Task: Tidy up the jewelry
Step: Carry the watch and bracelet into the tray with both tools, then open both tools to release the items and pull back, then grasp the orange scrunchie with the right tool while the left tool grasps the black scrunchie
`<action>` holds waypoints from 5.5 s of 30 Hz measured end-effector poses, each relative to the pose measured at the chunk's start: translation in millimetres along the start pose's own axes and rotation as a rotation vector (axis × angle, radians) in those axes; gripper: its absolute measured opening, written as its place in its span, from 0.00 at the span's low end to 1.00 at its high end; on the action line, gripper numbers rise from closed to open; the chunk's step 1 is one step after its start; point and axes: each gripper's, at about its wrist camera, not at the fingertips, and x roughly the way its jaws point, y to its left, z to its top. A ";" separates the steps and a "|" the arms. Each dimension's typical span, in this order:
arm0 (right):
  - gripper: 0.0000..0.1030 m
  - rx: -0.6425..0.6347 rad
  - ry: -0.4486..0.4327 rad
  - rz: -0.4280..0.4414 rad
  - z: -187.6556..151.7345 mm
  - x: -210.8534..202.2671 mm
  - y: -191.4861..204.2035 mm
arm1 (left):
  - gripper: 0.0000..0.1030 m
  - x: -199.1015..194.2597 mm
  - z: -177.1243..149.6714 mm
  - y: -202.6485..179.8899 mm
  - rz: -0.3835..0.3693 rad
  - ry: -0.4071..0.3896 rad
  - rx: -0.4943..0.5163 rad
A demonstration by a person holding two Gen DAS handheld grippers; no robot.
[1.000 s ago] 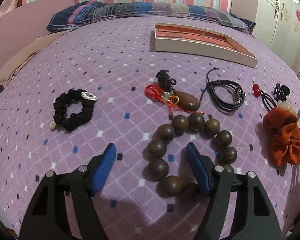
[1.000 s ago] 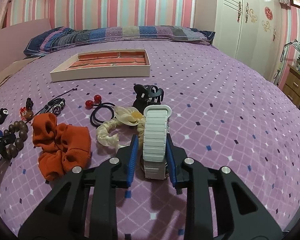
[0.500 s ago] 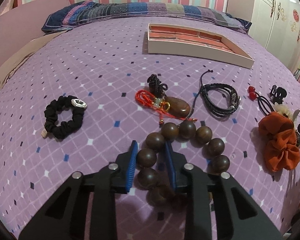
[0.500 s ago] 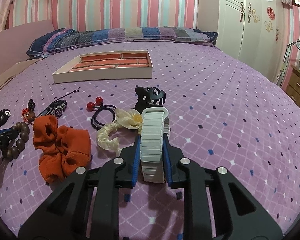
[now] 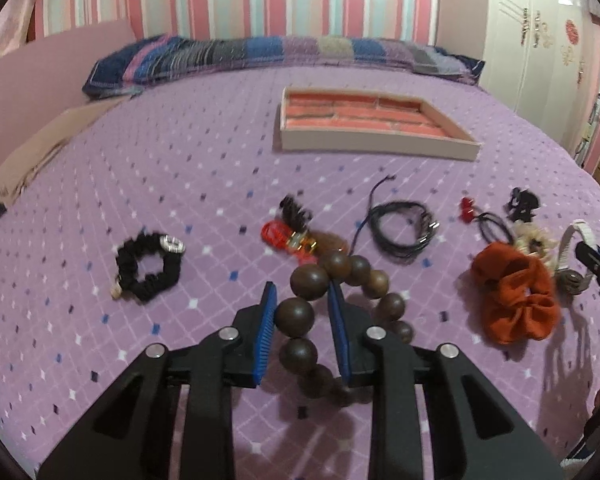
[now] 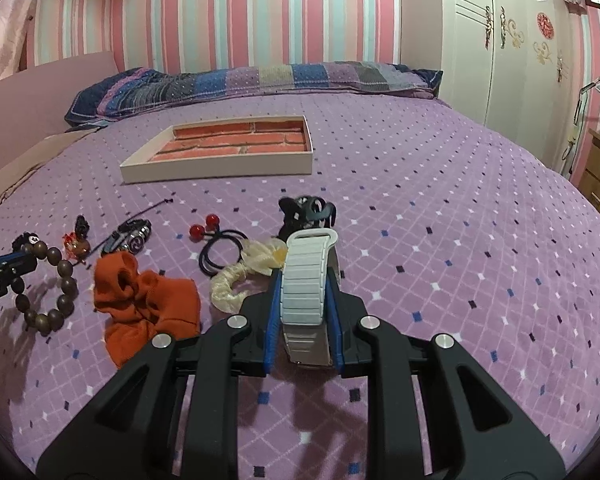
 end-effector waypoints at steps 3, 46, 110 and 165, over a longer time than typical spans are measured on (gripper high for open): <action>0.20 -0.013 -0.016 0.005 5.0 -4.5 1.7 | 0.26 -14.8 7.8 -8.5 -0.008 -0.043 0.028; 0.20 0.017 0.171 0.062 275.5 361.5 30.3 | 0.25 270.9 313.3 -20.3 -0.025 0.021 0.008; 0.96 0.097 0.099 0.098 153.8 62.6 -20.0 | 0.94 -23.5 126.1 86.6 0.057 -0.104 -0.046; 0.38 -0.023 0.181 0.134 -17.5 37.6 73.8 | 0.89 58.5 3.3 163.6 0.037 0.099 -0.202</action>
